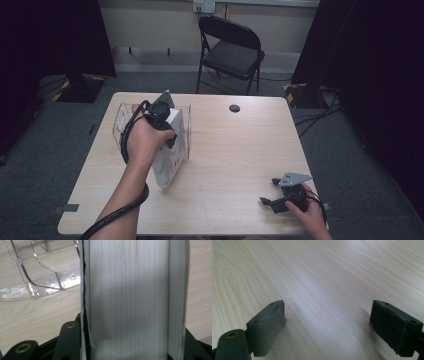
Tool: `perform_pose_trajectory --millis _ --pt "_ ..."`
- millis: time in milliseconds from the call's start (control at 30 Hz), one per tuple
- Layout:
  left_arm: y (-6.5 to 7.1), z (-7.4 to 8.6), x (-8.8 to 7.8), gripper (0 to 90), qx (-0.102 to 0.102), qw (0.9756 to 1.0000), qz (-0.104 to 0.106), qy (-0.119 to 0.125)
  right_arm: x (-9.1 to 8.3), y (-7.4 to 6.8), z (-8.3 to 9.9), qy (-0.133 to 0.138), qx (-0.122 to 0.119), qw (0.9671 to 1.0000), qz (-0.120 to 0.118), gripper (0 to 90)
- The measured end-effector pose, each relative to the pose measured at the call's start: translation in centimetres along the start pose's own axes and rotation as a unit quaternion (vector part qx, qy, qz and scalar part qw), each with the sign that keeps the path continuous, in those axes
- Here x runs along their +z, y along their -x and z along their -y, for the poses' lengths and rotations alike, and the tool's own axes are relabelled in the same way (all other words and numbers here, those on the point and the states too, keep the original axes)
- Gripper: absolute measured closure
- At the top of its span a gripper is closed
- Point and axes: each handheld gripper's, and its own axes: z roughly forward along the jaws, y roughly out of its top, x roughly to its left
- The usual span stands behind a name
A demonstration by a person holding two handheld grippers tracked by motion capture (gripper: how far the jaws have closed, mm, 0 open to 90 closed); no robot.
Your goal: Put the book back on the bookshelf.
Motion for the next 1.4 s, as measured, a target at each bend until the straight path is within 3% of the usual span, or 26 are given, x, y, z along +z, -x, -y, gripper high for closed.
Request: perform_pose_trajectory --millis 533,867,1000,1400 --pt "-0.7 -0.8 0.7 53.0 -0.013 0.9998 -0.013 0.008 0.0 0.0 0.0 0.0 0.0 1.0 0.0 12.1" --pt "-1.0 -1.6 0.8 52.9 -0.014 0.9999 -0.006 0.006 0.0 0.0 0.0 0.0 0.0 1.0 0.0 12.1" --pt "-1.1 -1.9 1.0 53.0 -0.029 0.9995 -0.007 0.01 0.0 0.0 0.0 0.0 0.0 1.0 0.0 12.1" --pt "-1.3 -2.7 0.8 53.0 -0.036 0.9993 -0.011 0.004 0.0 0.0 0.0 0.0 0.0 1.0 0.0 12.1"
